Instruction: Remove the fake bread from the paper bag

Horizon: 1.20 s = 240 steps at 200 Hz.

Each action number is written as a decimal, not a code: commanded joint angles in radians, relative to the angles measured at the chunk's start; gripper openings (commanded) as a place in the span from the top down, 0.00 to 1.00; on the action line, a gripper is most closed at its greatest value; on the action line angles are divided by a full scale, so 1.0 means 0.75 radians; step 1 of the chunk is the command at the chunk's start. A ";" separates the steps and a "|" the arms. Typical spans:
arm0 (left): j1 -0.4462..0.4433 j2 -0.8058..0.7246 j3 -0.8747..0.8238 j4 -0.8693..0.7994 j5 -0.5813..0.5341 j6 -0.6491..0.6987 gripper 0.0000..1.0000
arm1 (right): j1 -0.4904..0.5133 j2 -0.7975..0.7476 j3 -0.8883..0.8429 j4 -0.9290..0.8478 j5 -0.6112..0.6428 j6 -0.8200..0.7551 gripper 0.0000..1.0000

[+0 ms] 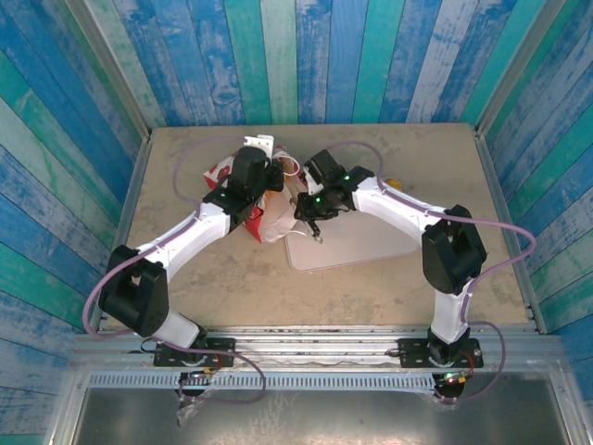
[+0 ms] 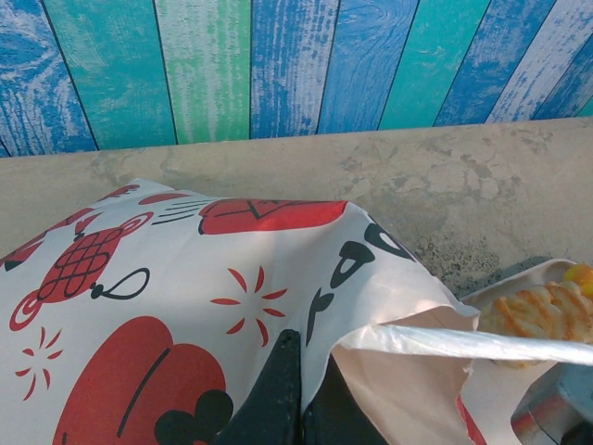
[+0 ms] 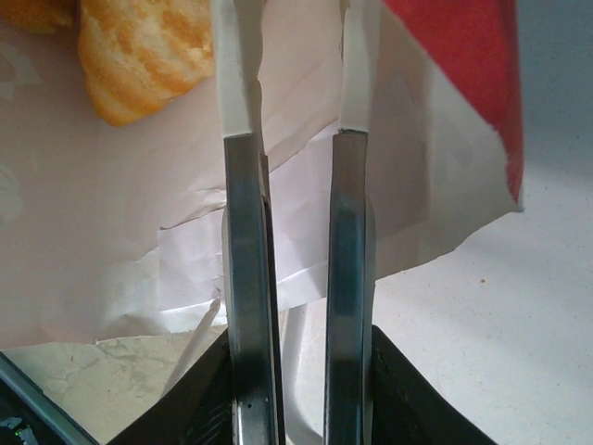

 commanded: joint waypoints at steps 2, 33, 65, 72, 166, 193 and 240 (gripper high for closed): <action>-0.004 -0.092 0.012 0.065 -0.006 -0.026 0.98 | -0.006 -0.090 0.039 -0.005 -0.023 -0.036 0.77; -0.003 -0.080 0.027 0.059 -0.018 -0.028 0.98 | 0.003 -0.155 0.020 -0.006 -0.037 -0.056 0.83; -0.003 -0.070 0.033 0.053 -0.046 -0.035 0.98 | 0.011 -0.219 -0.013 -0.011 -0.041 -0.055 0.87; -0.004 -0.068 0.031 0.055 -0.049 -0.038 0.98 | 0.011 -0.232 -0.021 -0.016 -0.040 -0.057 0.88; -0.003 -0.088 0.027 0.051 -0.117 -0.064 0.98 | 0.044 -0.447 -0.145 -0.103 -0.032 -0.114 0.92; -0.003 -0.086 0.027 0.036 -0.127 -0.072 0.98 | 0.043 -0.537 -0.200 -0.111 -0.039 -0.119 0.92; -0.003 -0.104 0.037 0.028 -0.132 -0.073 0.98 | 0.044 -0.718 -0.262 -0.223 0.004 -0.154 0.94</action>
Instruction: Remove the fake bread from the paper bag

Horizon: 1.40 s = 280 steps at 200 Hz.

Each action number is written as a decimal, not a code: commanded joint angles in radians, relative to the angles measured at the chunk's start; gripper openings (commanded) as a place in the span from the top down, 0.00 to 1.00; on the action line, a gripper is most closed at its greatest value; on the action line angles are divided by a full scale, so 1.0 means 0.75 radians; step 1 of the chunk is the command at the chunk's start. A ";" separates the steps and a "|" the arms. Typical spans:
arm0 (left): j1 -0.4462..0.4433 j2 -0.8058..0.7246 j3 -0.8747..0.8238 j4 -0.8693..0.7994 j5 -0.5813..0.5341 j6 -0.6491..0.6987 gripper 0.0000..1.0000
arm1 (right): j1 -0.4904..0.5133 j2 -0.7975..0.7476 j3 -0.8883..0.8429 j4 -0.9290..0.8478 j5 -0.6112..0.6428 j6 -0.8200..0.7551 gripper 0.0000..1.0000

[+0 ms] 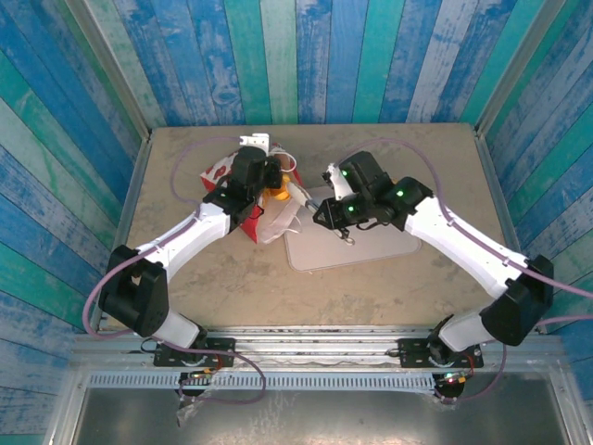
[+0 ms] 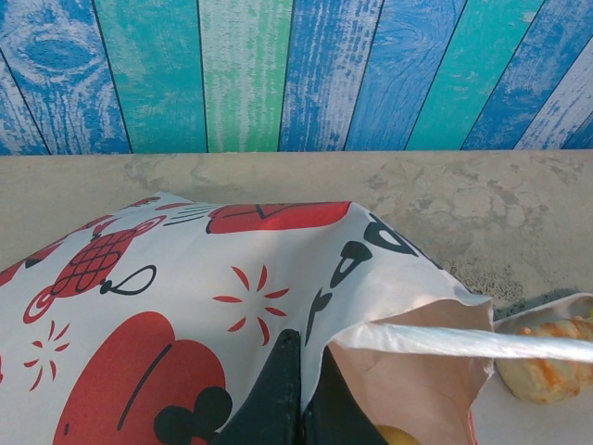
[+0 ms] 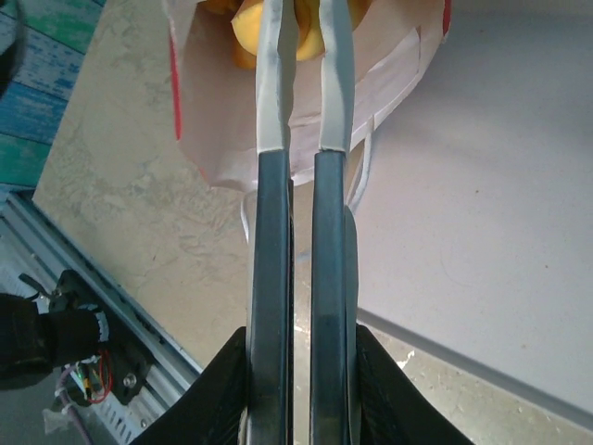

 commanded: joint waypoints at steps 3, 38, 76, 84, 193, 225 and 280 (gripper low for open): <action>-0.003 -0.104 0.039 0.008 -0.032 -0.015 0.98 | 0.008 -0.122 -0.032 -0.079 0.030 -0.043 0.94; -0.003 -0.102 0.041 0.002 -0.038 -0.014 0.98 | 0.004 -0.288 -0.057 -0.204 0.141 -0.062 0.94; -0.003 -0.098 0.047 -0.003 -0.047 -0.013 0.97 | -0.010 -0.420 -0.075 -0.378 0.361 -0.089 0.94; -0.003 -0.098 0.045 0.000 -0.048 -0.014 0.98 | -0.014 -0.428 -0.075 -0.421 0.418 -0.100 0.93; -0.003 -0.102 0.031 0.008 -0.030 -0.017 0.98 | -0.085 -0.151 -0.141 -0.713 0.794 -0.113 0.91; -0.003 -0.094 0.030 0.009 -0.028 -0.020 0.98 | -0.085 -0.068 -0.150 -0.719 0.798 -0.125 0.88; -0.002 -0.085 0.021 0.017 -0.030 -0.026 0.98 | -0.084 0.023 -0.150 -0.685 0.724 -0.154 0.72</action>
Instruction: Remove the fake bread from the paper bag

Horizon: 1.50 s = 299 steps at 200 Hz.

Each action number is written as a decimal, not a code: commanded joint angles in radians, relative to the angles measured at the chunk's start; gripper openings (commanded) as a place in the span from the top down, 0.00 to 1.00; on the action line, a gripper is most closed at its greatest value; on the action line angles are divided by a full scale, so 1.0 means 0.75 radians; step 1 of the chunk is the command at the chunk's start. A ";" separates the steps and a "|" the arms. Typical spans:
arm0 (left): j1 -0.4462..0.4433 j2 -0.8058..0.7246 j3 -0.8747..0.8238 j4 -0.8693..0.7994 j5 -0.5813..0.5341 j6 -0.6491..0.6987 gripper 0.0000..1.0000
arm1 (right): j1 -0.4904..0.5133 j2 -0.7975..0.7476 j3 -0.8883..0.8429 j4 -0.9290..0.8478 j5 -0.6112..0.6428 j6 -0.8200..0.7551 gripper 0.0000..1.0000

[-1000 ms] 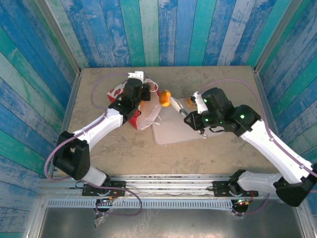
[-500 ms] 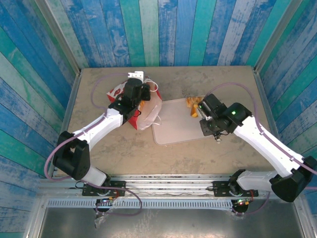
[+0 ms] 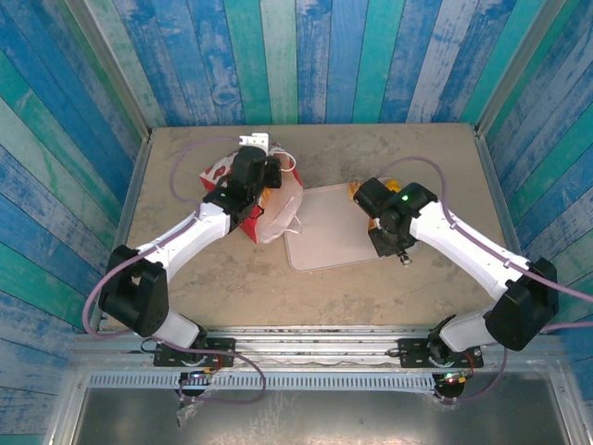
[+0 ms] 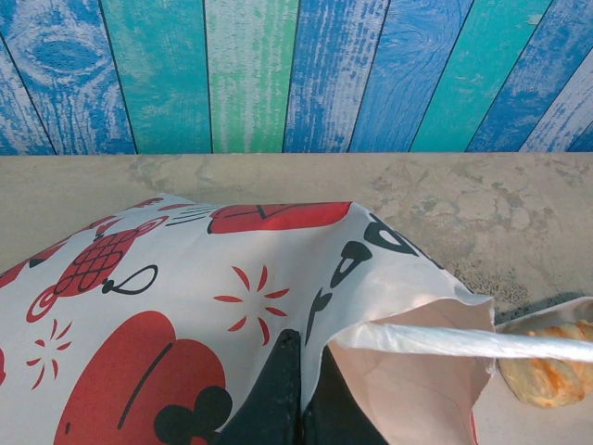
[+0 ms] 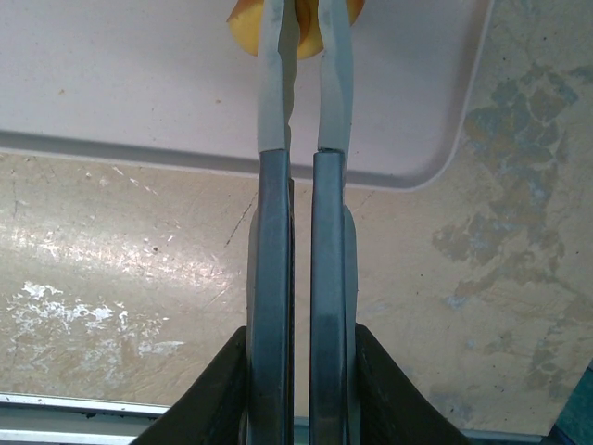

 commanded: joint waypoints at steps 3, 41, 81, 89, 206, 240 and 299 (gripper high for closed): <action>-0.004 -0.085 0.018 0.020 -0.016 -0.022 0.98 | -0.004 0.036 -0.002 0.002 -0.019 -0.021 0.71; -0.003 -0.078 0.014 0.033 -0.003 -0.031 0.98 | 0.001 0.060 0.014 0.026 -0.064 -0.029 0.58; -0.003 -0.076 0.014 0.034 -0.004 -0.029 0.97 | 0.004 0.057 0.041 0.046 -0.100 -0.044 0.55; -0.003 -0.079 0.014 0.034 -0.004 -0.029 0.98 | 0.003 0.059 0.046 0.050 -0.103 -0.044 0.55; -0.003 -0.096 0.010 0.018 -0.033 -0.015 0.97 | 0.004 0.098 0.140 0.144 -0.256 -0.083 0.55; -0.003 -0.105 0.013 0.014 -0.041 -0.012 0.97 | 0.003 0.100 0.111 0.225 -0.333 -0.062 0.62; -0.003 -0.127 -0.004 0.015 -0.039 -0.017 0.97 | 0.003 0.174 0.075 0.426 -0.459 0.002 0.66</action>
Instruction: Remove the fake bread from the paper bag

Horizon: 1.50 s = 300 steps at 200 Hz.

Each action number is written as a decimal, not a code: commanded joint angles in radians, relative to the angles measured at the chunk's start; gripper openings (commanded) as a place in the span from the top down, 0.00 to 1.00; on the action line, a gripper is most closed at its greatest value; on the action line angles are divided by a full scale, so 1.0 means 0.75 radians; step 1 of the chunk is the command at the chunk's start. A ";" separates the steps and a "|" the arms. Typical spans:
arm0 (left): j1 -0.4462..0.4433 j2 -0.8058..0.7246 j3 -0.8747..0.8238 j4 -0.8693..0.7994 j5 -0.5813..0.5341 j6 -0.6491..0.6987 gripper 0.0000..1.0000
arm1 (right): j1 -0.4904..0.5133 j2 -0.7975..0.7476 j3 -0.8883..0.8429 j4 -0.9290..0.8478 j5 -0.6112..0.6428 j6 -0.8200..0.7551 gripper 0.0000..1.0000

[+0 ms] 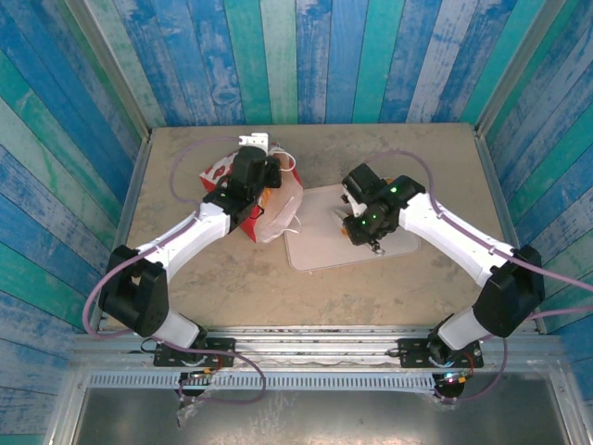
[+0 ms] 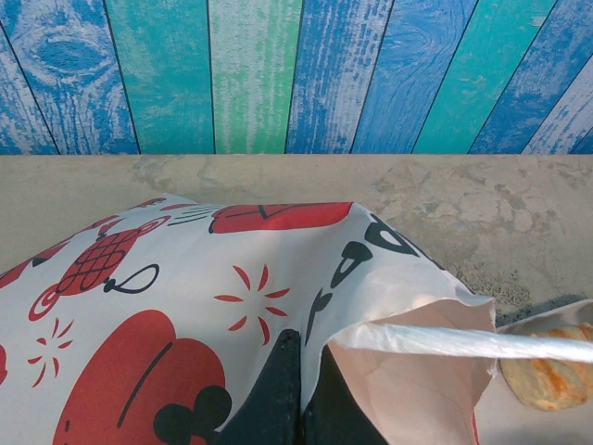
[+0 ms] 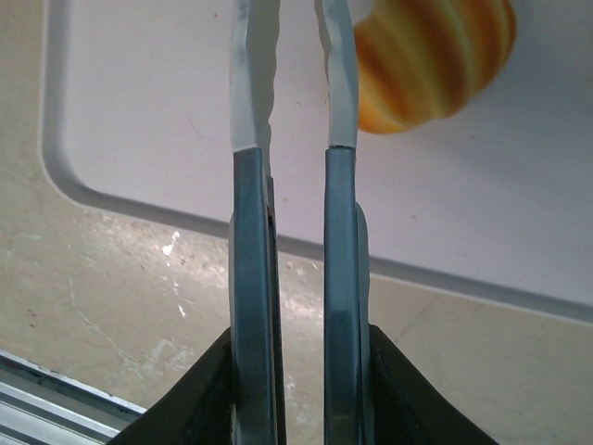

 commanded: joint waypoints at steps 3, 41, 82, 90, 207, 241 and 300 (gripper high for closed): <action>-0.003 -0.127 -0.004 0.016 -0.029 -0.013 0.97 | 0.004 0.062 -0.012 0.123 -0.070 0.045 0.67; -0.003 -0.139 -0.008 0.001 -0.036 -0.006 0.97 | -0.022 0.168 -0.004 0.177 -0.061 0.077 0.67; -0.003 -0.145 -0.015 0.003 -0.047 -0.004 0.97 | -0.078 0.172 -0.082 0.222 -0.051 0.107 0.68; -0.003 -0.147 -0.015 0.003 -0.047 -0.005 0.97 | -0.078 0.164 -0.099 0.226 -0.052 0.112 0.68; -0.004 -0.139 -0.004 -0.001 -0.042 0.001 0.97 | -0.227 -0.065 -0.346 0.236 -0.040 0.174 0.67; -0.003 -0.137 -0.006 0.002 -0.029 -0.005 0.97 | -0.251 -0.132 -0.411 0.233 -0.034 0.188 0.67; -0.004 -0.136 -0.004 0.005 -0.029 -0.012 0.97 | -0.287 -0.234 -0.501 0.205 -0.029 0.192 0.67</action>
